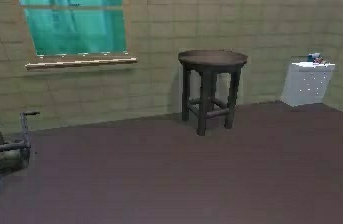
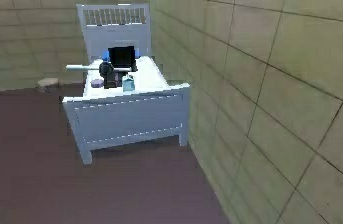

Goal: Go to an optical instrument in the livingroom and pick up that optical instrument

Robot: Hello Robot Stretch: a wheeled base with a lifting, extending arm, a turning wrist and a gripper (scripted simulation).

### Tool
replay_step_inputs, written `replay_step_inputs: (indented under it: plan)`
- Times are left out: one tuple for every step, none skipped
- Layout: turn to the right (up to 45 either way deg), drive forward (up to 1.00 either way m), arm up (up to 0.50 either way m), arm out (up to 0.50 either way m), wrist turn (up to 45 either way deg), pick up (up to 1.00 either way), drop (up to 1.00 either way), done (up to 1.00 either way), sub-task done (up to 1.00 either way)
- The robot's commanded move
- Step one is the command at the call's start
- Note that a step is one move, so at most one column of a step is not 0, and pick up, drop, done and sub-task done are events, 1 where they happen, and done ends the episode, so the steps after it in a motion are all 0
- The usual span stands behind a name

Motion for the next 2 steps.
replay_step_inputs:
  plan:
    - [-45.0,0.0,0.0,0.0,0.0,0.0,0.0,0.0,0.0]
    - [-45.0,0.0,0.0,0.0,0.0,0.0,0.0,0.0,0.0]
